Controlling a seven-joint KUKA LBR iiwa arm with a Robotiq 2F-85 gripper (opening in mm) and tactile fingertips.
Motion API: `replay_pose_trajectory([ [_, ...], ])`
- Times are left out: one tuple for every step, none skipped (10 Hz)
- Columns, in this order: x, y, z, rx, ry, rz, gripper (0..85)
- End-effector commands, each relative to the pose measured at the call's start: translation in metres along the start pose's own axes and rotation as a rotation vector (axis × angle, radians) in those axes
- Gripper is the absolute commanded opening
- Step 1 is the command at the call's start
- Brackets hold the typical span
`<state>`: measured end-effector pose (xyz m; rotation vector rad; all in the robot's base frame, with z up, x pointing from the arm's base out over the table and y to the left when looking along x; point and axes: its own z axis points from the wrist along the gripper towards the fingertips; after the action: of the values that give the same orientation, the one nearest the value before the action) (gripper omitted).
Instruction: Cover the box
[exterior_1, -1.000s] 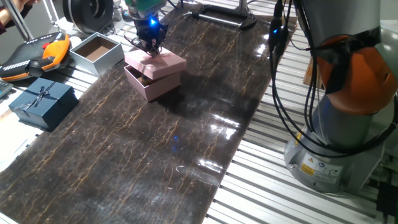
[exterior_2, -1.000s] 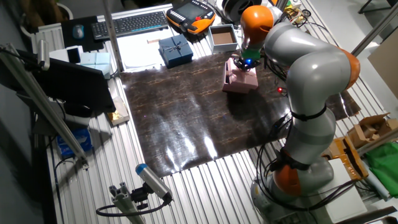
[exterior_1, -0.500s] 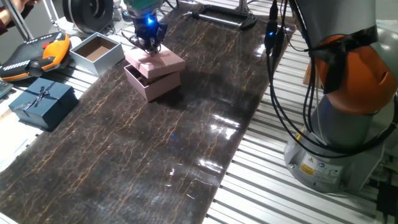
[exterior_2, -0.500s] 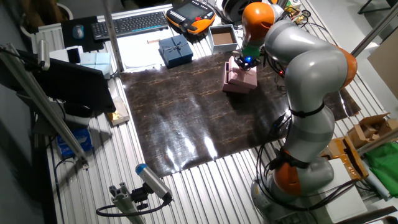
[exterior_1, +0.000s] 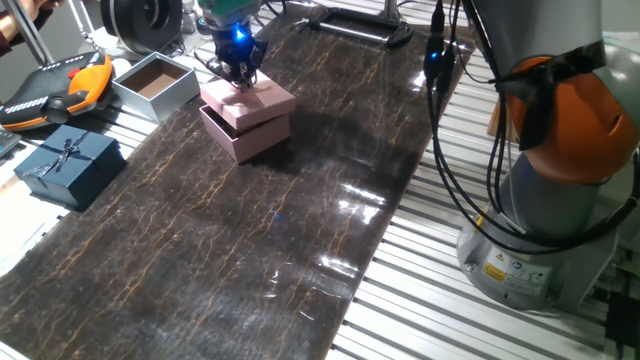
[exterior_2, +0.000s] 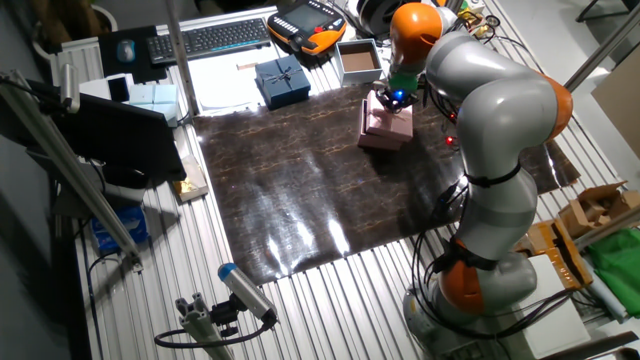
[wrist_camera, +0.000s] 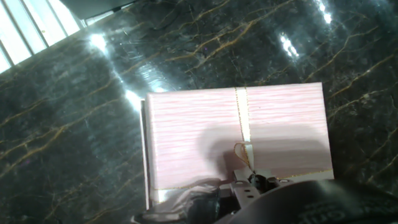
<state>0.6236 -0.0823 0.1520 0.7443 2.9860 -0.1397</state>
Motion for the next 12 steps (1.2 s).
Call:
replay_pose_trajectory([
  [-0.001,0.001,0.0,0.001,-0.001,0.0,0.7],
  [-0.002,0.001,0.001,-0.002,0.001,0.0,0.7],
  [-0.002,0.002,0.003,-0.003,0.001,-0.003,0.7],
  [-0.002,0.002,0.004,-0.004,0.002,-0.001,0.7],
  [-0.001,0.002,0.005,-0.006,0.003,0.0,0.7],
  [-0.001,0.002,0.005,-0.006,0.001,0.0,0.7],
  [0.0,0.004,0.005,-0.006,0.001,0.002,0.7],
  [0.001,0.005,0.006,-0.006,0.001,0.005,0.7],
  [0.001,0.007,0.008,-0.005,-0.003,0.006,0.7],
  [0.001,0.008,0.01,-0.006,-0.004,0.009,0.7],
  [0.002,0.009,0.011,-0.007,-0.005,0.009,0.7],
  [0.003,0.01,0.012,-0.007,-0.007,0.011,0.7],
])
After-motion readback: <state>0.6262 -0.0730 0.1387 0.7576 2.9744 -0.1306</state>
